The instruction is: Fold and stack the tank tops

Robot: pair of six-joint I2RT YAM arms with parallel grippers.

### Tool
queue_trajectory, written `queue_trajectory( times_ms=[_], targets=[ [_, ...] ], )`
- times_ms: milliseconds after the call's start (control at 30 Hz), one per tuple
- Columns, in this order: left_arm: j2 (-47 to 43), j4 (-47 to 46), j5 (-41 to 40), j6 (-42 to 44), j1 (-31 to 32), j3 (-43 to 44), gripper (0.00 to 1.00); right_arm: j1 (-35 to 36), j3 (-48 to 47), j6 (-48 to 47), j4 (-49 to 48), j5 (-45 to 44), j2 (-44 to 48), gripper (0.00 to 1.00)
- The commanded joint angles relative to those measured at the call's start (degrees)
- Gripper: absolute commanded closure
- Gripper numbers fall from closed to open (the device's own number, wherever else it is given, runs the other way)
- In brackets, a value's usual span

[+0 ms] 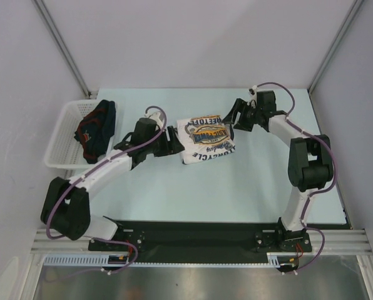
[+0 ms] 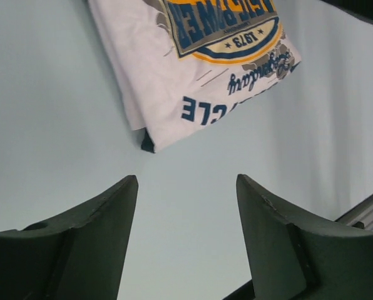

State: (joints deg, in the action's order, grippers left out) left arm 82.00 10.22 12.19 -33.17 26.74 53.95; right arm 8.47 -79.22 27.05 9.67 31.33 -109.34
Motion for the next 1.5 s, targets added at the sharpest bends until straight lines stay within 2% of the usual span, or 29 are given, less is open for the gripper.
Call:
queue_trajectory(
  times_ms=[0, 133, 167, 200, 333, 467, 667, 700, 767, 800, 833, 933, 1067, 1167, 1200, 1267, 1300, 1400, 1433, 1467],
  targets=[
    [-6.66, 3.66, -5.94, 1.18, -2.22, -2.53, 0.3, 0.14, 1.27, -5.78, 8.52, -11.9, -1.13, 0.23],
    [-13.34, 7.43, -10.41, 1.26, -4.85, -4.12, 0.29, 2.68, -3.12, -7.88, 12.82, -18.3, -5.09, 0.22],
    [-15.88, 8.23, -11.21, 1.44, -5.03, -4.21, 0.29, 3.74, -4.44, -8.67, 14.31, -18.58, -6.23, 0.15],
    [-17.12, 9.02, -12.0, 1.35, -5.29, -4.21, 0.29, 4.1, -6.28, -8.77, 14.84, -18.67, -8.15, 0.0],
    [-24.49, 12.36, -20.24, 1.0, -5.56, -5.26, 0.28, 5.33, -8.75, -8.59, 14.68, -16.4, -11.77, 0.0],
    [-28.55, 14.21, -22.29, 1.44, -6.96, -5.44, 0.25, 6.73, -10.51, -8.68, 15.46, -17.35, -13.97, 0.05],
    [-30.4, 16.33, -21.77, 1.0, -8.2, -3.86, 0.24, 7.18, -10.87, -8.59, 16.17, -20.26, -14.94, 0.44],
    [-30.58, 15.98, -20.46, 1.0, -8.28, -4.03, 0.24, 7.0, -10.95, -8.59, 16.34, -20.43, -14.94, 0.57],
    [-30.84, 15.8, -19.83, 0.83, -8.2, -4.21, 0.24, 6.74, -10.87, -8.5, 16.26, -20.09, -15.03, 0.74],
    [-30.76, 15.8, -19.92, 0.91, -8.2, -4.21, 0.24, 6.47, -10.69, -8.33, 16.26, -19.65, -14.94, 0.92],
    [-30.76, 16.06, -20.44, 0.91, -8.2, -3.95, 0.24, 6.21, -10.52, -8.07, 16.17, -18.34, -14.85, 1.0],
    [-30.67, 16.94, -22.29, 0.91, -8.28, -3.51, 0.25, 3.4, -6.66, -6.49, 13.98, -14.82, -12.93, 1.0],
    [-30.05, 15.19, -20.8, -2.15, -8.55, -4.38, 0.24, -4.23, 3.96, -1.31, 6.09, -12.87, -6.25, 1.0],
    [-28.91, 12.55, -18.35, -4.35, -8.55, -5.44, 0.25, -13.98, 14.33, 2.82, 1.25, -12.08, -0.28, 1.0],
    [-28.65, 11.76, -17.55, -4.8, -8.46, -5.7, 0.25, -19.66, 16.79, 5.36, 0.18, -12.43, 1.22, 1.0],
    [-27.77, 10.26, -16.93, -5.85, -8.55, -6.05, 0.25, -25.58, 24.41, 8.88, -0.97, -16.2, 6.49, 1.0],
    [-27.51, 9.56, -16.84, -6.2, -8.55, -6.14, 0.25, -32.39, 27.42, 12.21, -2.1, -17.78, 8.77, 1.0],
    [-26.98, 9.38, -18.59, -6.56, -8.64, -5.88, 0.23, -40.7, 40.26, 17.67, -7.29, -20.16, 20.62, 1.0],
    [-26.63, 9.73, -19.3, -6.65, -9.16, -5.44, 0.18, -43.6, 42.11, 20.04, -7.3, -23.91, 23.44, 0.95],
    [-26.45, 10.08, -19.83, -6.91, -9.77, -5.26, 0.16, -44.23, 44.31, 20.76, -5.82, -25.86, 28.17, 0.82]
  ],
)
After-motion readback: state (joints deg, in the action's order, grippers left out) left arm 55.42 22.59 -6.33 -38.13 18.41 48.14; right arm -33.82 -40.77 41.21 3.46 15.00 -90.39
